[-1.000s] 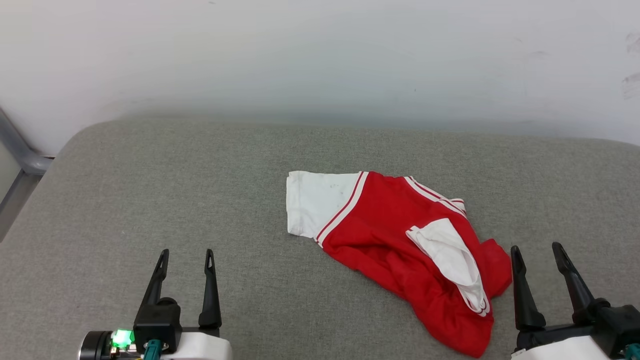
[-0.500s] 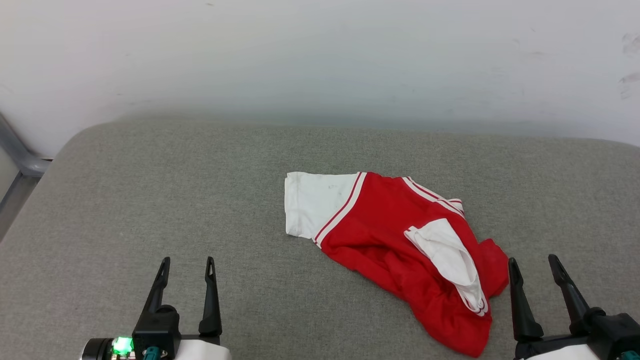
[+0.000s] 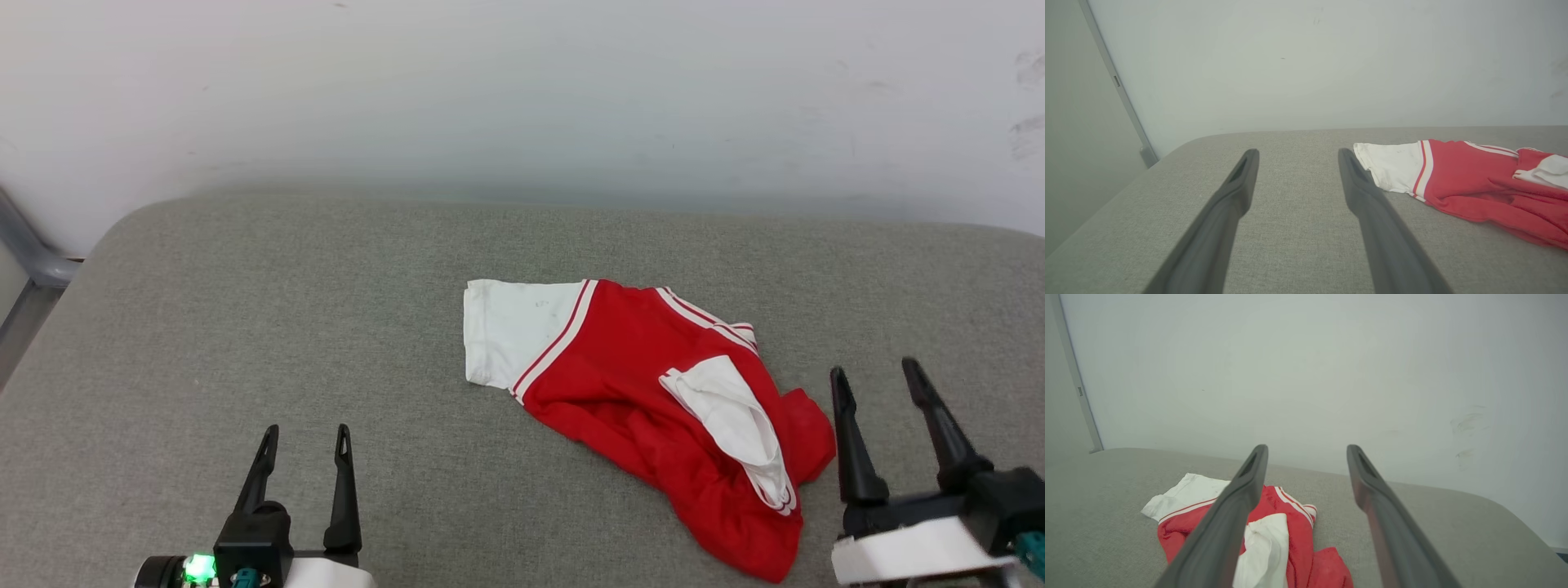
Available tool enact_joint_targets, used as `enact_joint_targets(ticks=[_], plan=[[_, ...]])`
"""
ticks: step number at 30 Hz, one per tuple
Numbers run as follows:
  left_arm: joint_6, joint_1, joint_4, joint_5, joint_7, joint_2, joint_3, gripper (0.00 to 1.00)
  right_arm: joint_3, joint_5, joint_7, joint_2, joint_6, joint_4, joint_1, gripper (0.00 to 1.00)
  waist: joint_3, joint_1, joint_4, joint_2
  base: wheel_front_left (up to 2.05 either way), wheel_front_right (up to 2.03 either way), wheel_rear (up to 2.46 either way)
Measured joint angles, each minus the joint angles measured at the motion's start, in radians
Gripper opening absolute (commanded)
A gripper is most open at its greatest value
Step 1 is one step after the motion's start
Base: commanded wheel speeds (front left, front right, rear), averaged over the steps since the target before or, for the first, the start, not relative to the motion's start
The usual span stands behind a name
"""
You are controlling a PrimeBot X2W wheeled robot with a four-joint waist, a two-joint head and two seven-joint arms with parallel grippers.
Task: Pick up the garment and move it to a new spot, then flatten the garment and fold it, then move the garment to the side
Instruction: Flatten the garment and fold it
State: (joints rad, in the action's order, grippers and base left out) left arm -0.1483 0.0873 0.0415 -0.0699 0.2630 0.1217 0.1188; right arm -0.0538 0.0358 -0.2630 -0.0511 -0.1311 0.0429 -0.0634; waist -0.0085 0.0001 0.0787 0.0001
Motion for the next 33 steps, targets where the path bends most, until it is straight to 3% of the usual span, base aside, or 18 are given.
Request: enact_joint_targets(ticks=[4, 9, 14, 23, 26, 33], plan=[[0.014, -0.001, 0.004, 0.006, 0.000, -0.007, -0.005, 1.00, 0.019, -0.063, 0.000, -0.005, 0.000, 0.018, 0.100, 1.00, 0.003, 0.0000, 0.002, 0.0000, 0.00, 0.00, 0.00], [0.027, -0.001, 0.012, 0.014, 0.000, -0.018, -0.008, 1.00, 0.122, -0.062, 0.047, -0.112, 0.000, -0.092, 0.222, 1.00, 0.003, -0.0001, 0.007, 0.0000, 0.00, 0.00, 0.00], [0.039, -0.002, 0.018, 0.018, 0.000, -0.027, -0.014, 1.00, 0.279, 0.058, 0.265, -0.236, 0.000, -0.155, 0.356, 1.00, 0.008, 0.0000, 0.016, 0.0000, 0.00, 0.00, 0.00], [0.057, -0.025, 0.021, 0.023, 0.000, -0.037, -0.025, 1.00, 0.556, 0.356, 0.752, -0.468, 0.000, -0.181, 0.507, 1.00, 0.045, 0.0000, 0.039, 0.0000, 0.00, 0.00, 0.00], [0.061, -0.036, 0.020, 0.026, 0.000, -0.040, -0.026, 1.00, 0.625, 0.421, 0.848, -0.536, 0.000, -0.182, 0.547, 1.00, 0.066, 0.0000, 0.049, 0.0000, 0.00, 0.00, 0.00], [0.065, -0.064, 0.016, 0.026, 0.000, -0.054, -0.024, 1.00, 0.757, 0.516, 0.956, -0.580, 0.000, -0.246, 0.609, 1.00, 0.129, 0.0000, 0.075, 0.0000, 0.00, 0.00, 0.00]])
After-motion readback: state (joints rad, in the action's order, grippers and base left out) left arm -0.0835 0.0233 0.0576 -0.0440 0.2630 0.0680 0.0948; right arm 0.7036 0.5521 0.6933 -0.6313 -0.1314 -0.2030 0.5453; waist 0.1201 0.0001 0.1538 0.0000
